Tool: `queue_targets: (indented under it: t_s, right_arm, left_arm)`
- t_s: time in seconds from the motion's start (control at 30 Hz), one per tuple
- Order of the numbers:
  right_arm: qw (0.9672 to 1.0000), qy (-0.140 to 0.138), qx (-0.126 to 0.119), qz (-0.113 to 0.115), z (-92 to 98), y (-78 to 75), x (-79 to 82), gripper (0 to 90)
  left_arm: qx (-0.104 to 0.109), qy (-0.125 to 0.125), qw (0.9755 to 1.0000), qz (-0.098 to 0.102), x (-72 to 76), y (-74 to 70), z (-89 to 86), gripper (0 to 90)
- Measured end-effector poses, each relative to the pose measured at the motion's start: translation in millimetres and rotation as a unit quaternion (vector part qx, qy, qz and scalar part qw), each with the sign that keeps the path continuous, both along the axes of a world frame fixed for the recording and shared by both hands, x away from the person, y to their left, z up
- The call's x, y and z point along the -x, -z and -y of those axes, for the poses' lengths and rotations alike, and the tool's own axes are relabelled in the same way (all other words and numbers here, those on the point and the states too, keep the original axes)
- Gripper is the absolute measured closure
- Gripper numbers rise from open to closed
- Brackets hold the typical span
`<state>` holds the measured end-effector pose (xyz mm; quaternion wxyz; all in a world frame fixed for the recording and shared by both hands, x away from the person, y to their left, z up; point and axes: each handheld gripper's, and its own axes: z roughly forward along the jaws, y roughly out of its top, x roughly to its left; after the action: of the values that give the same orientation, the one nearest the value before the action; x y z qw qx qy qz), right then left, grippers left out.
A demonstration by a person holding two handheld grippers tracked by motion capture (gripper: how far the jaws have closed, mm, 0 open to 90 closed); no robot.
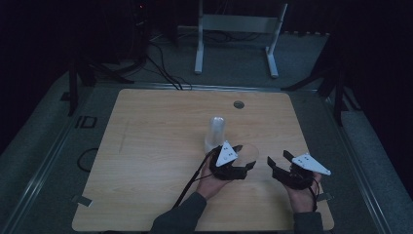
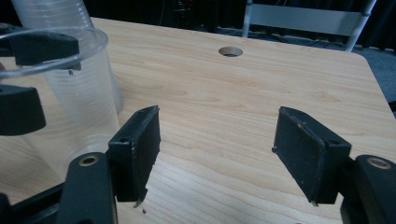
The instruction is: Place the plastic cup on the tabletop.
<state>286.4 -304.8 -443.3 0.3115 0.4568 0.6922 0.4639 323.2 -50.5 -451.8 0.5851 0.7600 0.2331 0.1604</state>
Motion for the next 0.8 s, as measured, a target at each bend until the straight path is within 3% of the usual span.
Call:
queue_targets:
  t_s: [0.8]
  right_arm:
    - [1.0, -0.003, 0.003, -0.002, -2.0, 1.4, 0.1, 31.1]
  left_arm:
    - [-0.009, -0.004, 0.9999, -0.009, -2.6, 13.4, -1.8, 29.5]
